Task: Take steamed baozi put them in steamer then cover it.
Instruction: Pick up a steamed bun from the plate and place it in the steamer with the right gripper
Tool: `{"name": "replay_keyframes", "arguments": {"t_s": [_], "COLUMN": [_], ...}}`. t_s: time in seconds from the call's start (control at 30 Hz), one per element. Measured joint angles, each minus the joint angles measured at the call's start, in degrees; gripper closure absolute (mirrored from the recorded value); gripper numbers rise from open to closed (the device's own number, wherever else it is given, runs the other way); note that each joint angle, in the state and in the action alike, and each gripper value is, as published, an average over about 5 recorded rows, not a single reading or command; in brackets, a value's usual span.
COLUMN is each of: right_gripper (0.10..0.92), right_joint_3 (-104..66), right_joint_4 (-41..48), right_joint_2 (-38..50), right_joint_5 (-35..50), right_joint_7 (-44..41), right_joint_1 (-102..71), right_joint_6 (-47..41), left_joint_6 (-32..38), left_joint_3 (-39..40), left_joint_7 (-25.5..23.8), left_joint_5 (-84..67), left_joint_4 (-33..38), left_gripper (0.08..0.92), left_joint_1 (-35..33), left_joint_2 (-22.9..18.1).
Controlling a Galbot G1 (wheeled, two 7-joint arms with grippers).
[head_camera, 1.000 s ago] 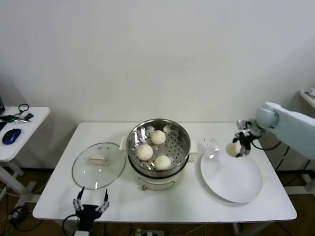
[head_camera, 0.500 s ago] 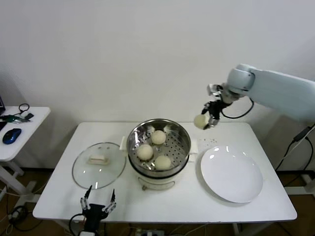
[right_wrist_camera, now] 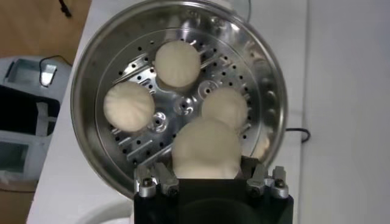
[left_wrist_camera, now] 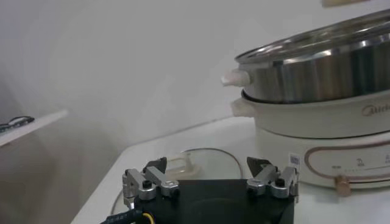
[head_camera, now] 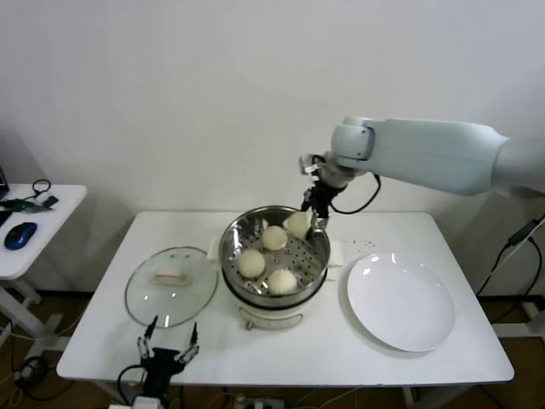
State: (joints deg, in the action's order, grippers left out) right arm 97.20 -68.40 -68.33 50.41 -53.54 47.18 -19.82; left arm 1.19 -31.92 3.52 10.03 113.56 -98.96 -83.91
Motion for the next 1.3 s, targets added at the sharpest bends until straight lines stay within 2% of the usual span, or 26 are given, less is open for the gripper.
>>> {"name": "replay_keyframes", "arguments": {"t_s": [0.83,1.03,1.3], "right_gripper": [0.302,0.216,0.203], "right_joint_3": [4.16,3.69,2.53], "right_joint_4": [1.68,1.88,0.67], "right_joint_2": [-4.68,-4.56,-3.31], "right_joint_5": [-1.75,-1.63,-1.15], "right_joint_7": [3.68,4.13,3.56], "right_joint_1": [-6.23,-6.77,-5.98], "right_joint_6": [-1.43,-1.84,-1.91], "left_joint_6": [-0.11,-0.22,-0.52], "left_joint_3": [-0.28,-0.18,-0.06], "left_joint_7": [-0.09,0.04,0.18], "left_joint_5": [-1.24,-1.36,-1.47], "left_joint_4": [-0.39,-0.45,-0.33], "left_gripper": [0.177,0.177,0.177], "left_joint_1": [1.46,1.76,2.27], "left_joint_2": [0.65,0.68,0.76]}}
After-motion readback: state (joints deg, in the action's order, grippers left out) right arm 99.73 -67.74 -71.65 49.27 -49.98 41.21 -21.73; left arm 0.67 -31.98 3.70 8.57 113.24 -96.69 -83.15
